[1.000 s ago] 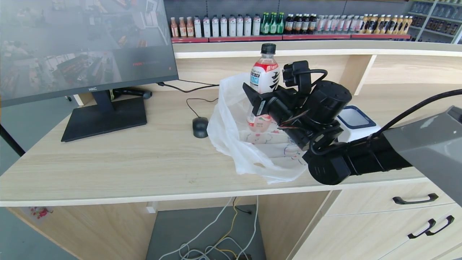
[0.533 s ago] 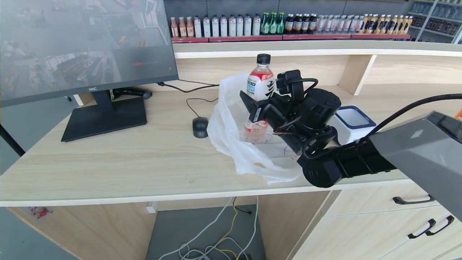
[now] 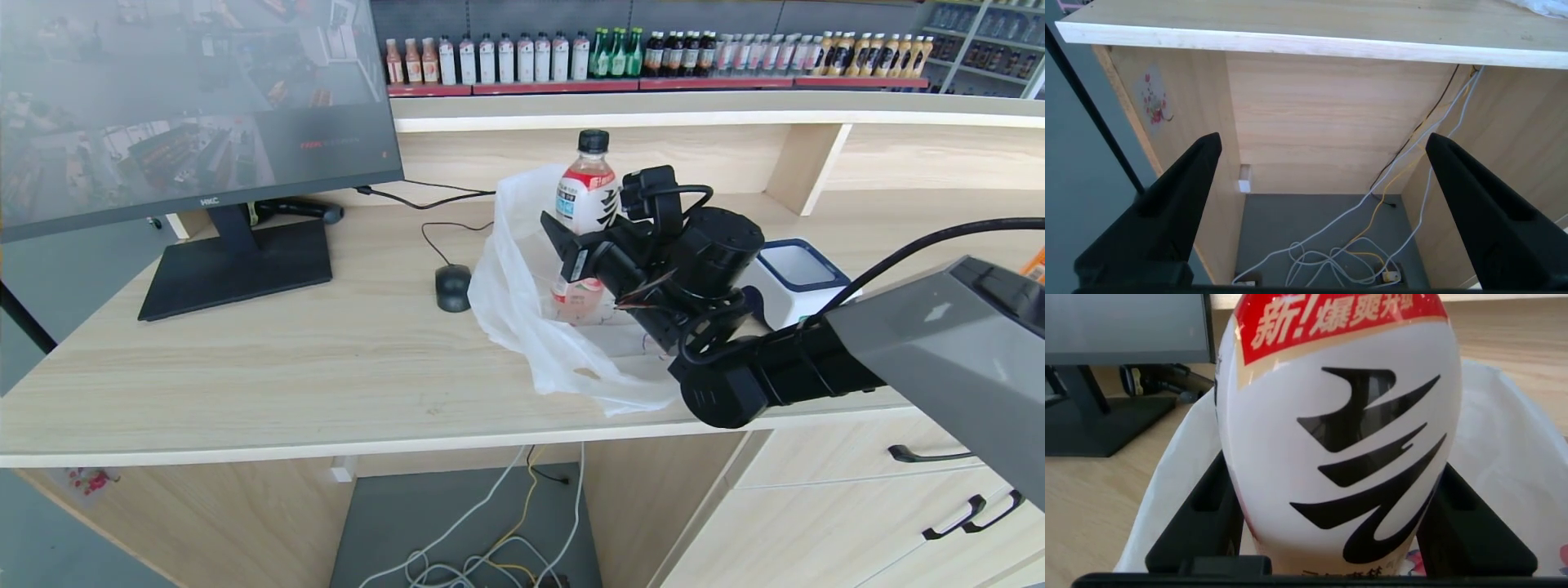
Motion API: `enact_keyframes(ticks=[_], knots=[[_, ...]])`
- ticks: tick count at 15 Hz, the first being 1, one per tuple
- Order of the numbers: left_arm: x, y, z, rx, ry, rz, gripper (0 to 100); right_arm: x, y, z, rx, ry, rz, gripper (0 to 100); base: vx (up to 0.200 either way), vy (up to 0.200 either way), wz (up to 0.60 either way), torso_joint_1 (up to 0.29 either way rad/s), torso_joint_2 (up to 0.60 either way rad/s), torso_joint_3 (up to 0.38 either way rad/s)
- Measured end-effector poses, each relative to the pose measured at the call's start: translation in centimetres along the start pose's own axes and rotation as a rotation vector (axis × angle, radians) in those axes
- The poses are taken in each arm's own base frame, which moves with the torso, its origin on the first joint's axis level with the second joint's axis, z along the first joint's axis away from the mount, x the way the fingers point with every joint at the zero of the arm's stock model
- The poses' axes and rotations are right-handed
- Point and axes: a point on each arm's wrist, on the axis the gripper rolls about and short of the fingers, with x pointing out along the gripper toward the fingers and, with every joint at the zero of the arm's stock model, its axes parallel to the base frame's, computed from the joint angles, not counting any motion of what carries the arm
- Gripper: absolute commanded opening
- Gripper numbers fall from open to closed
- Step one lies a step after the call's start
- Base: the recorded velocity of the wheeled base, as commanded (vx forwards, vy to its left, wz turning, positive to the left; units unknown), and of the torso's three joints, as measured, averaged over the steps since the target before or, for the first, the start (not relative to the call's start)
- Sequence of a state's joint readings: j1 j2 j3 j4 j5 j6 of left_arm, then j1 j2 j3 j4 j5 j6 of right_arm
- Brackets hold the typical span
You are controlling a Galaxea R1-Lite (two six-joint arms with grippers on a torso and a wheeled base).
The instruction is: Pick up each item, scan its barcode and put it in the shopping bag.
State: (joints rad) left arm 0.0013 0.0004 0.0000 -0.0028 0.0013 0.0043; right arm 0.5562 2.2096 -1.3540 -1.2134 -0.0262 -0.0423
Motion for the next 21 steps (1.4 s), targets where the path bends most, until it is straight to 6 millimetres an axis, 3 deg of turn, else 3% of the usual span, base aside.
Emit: enact_keyframes(ticks=[10,21], knots=[[0.0,0.0,0.0,0.0,0.0,0.0,100,-1.1,0.6,-1.4,0.001,0.018,0.011,0,0.0,0.0,0.0,0.0,0.0,0.0],[0.0,0.0,0.0,0.0,0.0,0.0,100,-1.1,0.8,-1.3,-0.007,0.019,0.015,0,0.0,0.0,0.0,0.0,0.0,0.0]])
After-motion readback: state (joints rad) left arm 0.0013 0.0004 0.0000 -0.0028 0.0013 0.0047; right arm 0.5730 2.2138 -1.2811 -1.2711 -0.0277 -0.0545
